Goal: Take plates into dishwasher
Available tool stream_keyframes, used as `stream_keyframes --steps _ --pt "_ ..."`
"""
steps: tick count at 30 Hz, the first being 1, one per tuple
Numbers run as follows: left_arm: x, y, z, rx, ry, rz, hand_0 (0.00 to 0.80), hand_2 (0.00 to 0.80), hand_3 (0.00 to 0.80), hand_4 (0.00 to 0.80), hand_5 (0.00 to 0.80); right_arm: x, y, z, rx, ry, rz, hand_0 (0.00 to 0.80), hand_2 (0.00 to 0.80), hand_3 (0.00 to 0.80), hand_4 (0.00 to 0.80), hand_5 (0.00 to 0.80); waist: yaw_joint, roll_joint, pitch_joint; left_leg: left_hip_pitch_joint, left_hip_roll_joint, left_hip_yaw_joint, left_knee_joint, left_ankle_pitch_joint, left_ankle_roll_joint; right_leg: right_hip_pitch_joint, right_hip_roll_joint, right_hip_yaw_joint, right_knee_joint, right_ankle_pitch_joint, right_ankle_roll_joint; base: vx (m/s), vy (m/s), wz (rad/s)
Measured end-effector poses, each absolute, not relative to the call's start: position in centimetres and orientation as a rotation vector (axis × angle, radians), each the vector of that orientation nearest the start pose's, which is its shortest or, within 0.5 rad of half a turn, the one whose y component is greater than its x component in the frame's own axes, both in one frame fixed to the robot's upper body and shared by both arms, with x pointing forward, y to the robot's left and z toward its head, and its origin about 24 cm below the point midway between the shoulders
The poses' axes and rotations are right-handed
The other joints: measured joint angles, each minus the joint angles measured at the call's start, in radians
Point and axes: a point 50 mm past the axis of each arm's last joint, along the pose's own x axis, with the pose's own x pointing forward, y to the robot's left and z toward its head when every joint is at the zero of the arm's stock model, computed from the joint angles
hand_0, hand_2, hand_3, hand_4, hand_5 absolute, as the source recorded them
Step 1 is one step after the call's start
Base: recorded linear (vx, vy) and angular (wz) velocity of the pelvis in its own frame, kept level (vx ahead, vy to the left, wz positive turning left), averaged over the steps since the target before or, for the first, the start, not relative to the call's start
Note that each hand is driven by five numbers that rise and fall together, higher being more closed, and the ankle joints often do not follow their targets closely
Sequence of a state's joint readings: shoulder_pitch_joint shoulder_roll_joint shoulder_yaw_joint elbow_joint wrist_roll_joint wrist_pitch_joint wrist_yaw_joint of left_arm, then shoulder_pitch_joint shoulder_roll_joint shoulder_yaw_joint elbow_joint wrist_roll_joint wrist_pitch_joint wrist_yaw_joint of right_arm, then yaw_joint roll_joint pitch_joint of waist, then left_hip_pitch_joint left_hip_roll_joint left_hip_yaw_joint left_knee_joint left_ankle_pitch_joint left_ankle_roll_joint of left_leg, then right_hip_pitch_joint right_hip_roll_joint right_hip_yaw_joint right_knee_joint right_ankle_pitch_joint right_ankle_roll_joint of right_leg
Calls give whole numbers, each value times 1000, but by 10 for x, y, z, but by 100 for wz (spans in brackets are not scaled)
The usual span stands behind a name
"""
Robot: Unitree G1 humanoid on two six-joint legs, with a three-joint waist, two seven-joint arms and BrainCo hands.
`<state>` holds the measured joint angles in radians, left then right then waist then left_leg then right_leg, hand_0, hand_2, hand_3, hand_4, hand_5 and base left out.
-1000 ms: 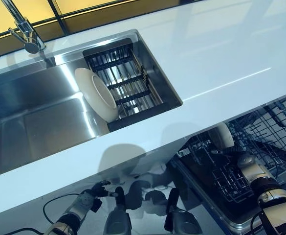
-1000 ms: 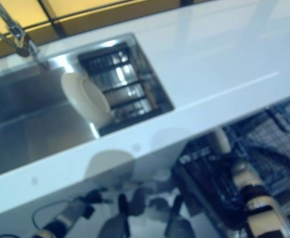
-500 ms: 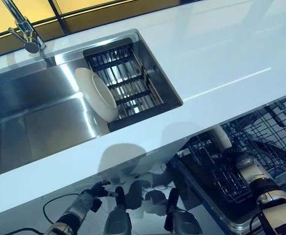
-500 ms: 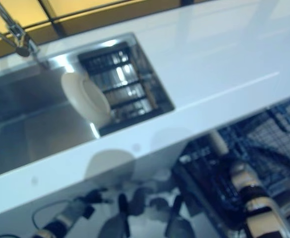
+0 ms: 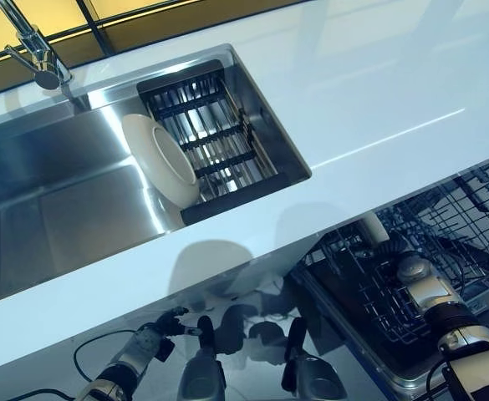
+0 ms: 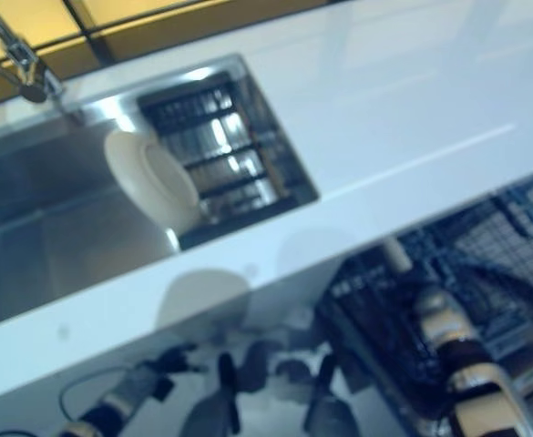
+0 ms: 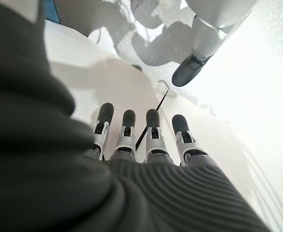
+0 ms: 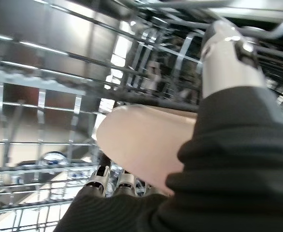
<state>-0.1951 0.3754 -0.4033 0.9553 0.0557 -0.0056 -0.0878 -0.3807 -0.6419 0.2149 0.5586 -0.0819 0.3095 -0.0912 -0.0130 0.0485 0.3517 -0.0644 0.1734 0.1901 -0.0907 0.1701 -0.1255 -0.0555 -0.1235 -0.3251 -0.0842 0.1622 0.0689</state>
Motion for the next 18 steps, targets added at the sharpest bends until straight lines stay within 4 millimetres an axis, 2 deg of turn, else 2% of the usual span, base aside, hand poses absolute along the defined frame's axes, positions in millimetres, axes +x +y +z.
stream_keyframes --steps 8,11,18 --pt "206 228 -106 564 828 -250 0 0 0 0 0 295 -305 71 -742 258 -388 0 0 0 0 0 -6 -17 35 2 0 22 0 -1 -1 -11 0 17 0 2 2 -3 22 -6" --pt "203 229 -107 564 832 -240 0 0 0 0 0 295 -301 81 -733 178 -406 0 0 0 0 0 -23 -20 37 2 -1 36 0 -2 -1 -20 0 31 0 5 3 -18 39 -13" --pt "195 231 -111 547 847 -218 0 0 0 0 0 293 -302 87 -719 132 -441 0 0 0 0 0 -42 -21 38 18 1 59 -1 -8 -4 -21 2 56 -1 6 3 -7 32 -11"
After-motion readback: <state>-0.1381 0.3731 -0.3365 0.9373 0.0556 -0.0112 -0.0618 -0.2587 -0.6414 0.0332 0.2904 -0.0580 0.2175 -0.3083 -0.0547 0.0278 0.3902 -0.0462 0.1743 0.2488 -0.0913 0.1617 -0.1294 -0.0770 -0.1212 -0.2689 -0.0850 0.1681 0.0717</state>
